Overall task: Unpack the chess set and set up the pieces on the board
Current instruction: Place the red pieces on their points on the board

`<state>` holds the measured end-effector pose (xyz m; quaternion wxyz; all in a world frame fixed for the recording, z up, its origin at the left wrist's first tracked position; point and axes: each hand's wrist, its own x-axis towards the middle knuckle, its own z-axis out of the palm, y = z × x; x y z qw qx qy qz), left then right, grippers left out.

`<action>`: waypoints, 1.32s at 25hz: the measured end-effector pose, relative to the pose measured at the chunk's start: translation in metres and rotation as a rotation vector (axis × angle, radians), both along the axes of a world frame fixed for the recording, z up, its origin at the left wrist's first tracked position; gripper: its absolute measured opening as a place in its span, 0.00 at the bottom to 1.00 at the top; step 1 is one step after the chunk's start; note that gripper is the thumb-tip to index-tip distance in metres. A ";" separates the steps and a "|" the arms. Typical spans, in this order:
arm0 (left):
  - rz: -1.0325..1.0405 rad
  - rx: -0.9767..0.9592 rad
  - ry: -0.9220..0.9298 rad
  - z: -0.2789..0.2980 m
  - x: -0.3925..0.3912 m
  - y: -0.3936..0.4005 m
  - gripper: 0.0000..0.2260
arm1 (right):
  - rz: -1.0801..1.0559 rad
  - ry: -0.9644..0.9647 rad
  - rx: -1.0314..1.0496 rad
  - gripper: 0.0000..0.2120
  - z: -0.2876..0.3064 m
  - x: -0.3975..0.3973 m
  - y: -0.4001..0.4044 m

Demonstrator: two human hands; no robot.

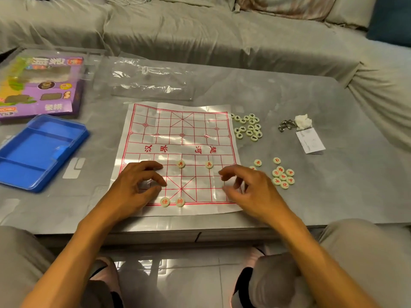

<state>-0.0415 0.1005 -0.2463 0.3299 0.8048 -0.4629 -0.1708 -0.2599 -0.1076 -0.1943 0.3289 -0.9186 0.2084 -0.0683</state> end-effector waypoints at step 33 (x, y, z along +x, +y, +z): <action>-0.043 0.036 -0.105 -0.003 -0.001 -0.006 0.11 | -0.598 0.335 -0.189 0.13 -0.008 -0.076 -0.103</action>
